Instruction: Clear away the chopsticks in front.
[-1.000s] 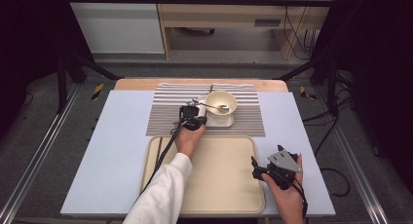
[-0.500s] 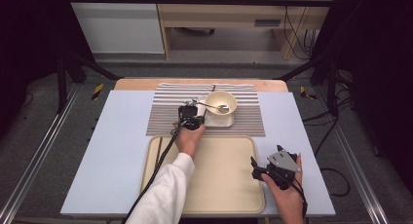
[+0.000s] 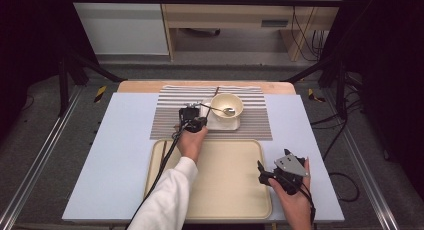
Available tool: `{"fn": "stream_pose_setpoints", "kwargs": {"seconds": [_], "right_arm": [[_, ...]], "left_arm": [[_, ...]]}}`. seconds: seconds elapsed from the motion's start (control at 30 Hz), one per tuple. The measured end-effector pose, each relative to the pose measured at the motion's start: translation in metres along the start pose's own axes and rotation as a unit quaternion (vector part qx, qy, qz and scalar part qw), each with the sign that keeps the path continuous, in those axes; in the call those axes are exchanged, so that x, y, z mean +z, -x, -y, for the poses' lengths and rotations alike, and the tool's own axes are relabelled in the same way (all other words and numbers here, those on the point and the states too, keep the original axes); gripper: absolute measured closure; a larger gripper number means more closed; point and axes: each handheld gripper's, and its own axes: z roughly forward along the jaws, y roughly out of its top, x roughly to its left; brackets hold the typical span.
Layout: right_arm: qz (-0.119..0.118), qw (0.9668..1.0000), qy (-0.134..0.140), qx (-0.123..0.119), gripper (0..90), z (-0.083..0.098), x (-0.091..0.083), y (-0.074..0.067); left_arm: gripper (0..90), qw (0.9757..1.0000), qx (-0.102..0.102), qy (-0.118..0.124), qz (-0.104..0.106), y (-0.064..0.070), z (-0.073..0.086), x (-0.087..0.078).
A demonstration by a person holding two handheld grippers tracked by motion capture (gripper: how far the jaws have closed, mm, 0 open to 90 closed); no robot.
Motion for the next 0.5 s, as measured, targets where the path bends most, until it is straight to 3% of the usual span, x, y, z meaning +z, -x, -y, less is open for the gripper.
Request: {"fn": "stream_pose_setpoints", "kwargs": {"seconds": [0.5], "right_arm": [[-0.007, 1.0000, 0.006, 0.004, 4.1, -0.001, -0.001, 0.000]], "left_arm": [[85.8, 0.9996, -0.015, 0.024, -0.007, -0.009, 0.004, -0.037]]}}
